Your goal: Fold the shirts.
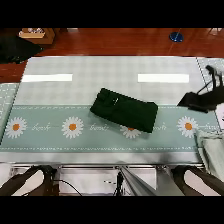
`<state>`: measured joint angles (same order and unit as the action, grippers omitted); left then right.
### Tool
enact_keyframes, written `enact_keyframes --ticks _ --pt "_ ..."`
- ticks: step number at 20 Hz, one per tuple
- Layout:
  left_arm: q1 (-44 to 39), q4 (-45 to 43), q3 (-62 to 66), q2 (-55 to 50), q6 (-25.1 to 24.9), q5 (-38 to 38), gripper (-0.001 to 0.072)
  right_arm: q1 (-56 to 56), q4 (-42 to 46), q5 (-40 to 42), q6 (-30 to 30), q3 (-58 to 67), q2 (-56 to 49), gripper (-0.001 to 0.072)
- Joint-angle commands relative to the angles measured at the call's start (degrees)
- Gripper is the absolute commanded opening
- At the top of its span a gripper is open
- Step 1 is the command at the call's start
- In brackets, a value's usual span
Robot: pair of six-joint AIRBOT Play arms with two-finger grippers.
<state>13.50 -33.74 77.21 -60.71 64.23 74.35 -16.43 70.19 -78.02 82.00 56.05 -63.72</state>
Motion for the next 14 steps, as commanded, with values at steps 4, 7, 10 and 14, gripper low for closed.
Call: enact_keyframes --ticks 4,7,10,14 --pt "0.0 -2.4 0.0 0.0 0.0 1.0 0.0278 -4.4 -23.7 15.1 -8.3 -20.3 1.1 0.0604" --pt "0.0 -2.3 0.0 0.0 0.2 1.4 0.0277 -4.4 -34.9 19.3 -14.7 -25.9 -1.2 0.0604" --pt "0.1 -2.3 0.0 0.0 1.7 1.4 0.0277 -4.4 -40.4 19.6 -18.2 -27.0 -5.9 0.0604" --pt "0.0 -2.3 0.0 0.0 1.7 1.4 0.0277 -0.7 -45.3 20.7 -19.9 -27.0 -10.6 0.0591"
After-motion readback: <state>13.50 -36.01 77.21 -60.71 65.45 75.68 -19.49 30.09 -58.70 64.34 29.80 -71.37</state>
